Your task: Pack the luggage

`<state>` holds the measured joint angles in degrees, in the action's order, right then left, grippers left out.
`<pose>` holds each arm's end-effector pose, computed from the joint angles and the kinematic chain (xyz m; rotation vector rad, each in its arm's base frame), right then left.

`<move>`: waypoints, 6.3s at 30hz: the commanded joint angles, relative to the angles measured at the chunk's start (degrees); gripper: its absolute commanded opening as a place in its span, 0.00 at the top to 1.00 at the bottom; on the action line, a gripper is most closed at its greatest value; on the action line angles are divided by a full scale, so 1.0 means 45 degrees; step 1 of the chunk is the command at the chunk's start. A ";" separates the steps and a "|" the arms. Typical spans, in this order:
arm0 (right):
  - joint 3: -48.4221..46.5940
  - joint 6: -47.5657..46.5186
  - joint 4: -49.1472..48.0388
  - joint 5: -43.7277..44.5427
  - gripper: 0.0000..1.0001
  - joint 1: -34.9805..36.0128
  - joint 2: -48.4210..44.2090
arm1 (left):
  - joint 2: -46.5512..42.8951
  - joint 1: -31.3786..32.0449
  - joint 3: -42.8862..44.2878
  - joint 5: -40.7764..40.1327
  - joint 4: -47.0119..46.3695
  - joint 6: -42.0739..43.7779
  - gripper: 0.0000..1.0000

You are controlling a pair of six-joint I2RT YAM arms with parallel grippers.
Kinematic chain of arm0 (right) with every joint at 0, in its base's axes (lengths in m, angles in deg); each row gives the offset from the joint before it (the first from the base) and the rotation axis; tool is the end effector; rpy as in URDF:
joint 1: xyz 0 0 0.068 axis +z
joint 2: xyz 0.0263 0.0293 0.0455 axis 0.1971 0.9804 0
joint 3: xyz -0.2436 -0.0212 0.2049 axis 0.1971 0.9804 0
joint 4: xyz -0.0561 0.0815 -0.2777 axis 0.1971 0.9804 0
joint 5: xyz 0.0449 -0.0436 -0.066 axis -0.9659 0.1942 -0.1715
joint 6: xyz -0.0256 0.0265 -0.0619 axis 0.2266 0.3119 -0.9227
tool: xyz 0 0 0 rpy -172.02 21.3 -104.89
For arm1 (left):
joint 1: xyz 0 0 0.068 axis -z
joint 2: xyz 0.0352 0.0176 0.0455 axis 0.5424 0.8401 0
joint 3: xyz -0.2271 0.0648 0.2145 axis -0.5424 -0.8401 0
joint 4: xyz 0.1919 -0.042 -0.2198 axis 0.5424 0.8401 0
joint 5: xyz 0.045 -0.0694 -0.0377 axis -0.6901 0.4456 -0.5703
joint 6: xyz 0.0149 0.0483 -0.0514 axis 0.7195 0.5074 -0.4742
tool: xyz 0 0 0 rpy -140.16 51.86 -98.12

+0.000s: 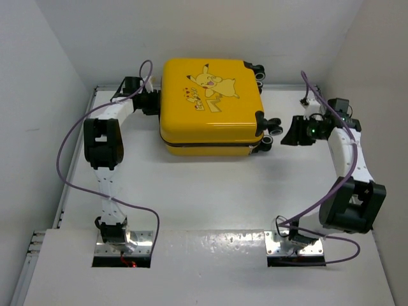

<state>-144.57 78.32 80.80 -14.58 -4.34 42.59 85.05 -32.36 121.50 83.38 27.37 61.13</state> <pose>0.3324 -0.0578 0.3061 0.0172 2.4441 0.6368 0.5800 -0.0335 0.1985 -0.0615 2.3659 -0.7247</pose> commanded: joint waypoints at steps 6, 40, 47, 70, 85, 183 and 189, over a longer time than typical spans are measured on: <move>0.2927 -0.2105 -0.0645 -0.0952 0.59 0.0403 -0.2685 | 0.1181 0.0633 -0.0041 -0.0097 0.1785 -0.0936 1.00; 1.0024 0.4206 -1.9516 0.9046 1.00 0.8197 -0.1008 | -0.1028 -0.0598 -0.4125 0.1975 -0.0071 -0.2794 1.00; 1.0140 0.4186 -1.9048 0.9849 1.00 0.7846 -0.1611 | -0.0912 -0.1475 -0.3621 0.1838 -0.0071 -0.2620 1.00; 0.9535 0.3130 -1.3402 0.2603 0.49 0.5775 -0.3312 | -0.0265 -0.2414 -0.2386 0.1467 0.0573 -0.1661 1.00; 0.9496 0.4342 -1.7640 0.4771 0.68 0.6459 -0.1145 | -0.0266 -0.2062 -0.2621 0.1584 0.0573 -0.1661 1.00; -0.1248 1.1297 -1.5629 -0.1223 0.70 0.5793 0.8330 | -0.1259 -0.4150 0.4236 -0.1072 0.0670 0.0097 0.00; -0.0700 1.2387 -1.6975 -0.2221 0.66 0.7453 0.7606 | -0.4573 -0.5908 -0.0015 -0.0721 0.1275 -0.0351 0.00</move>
<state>-147.33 128.03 12.91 -6.75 18.20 80.34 71.63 -56.33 128.95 80.69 30.83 61.35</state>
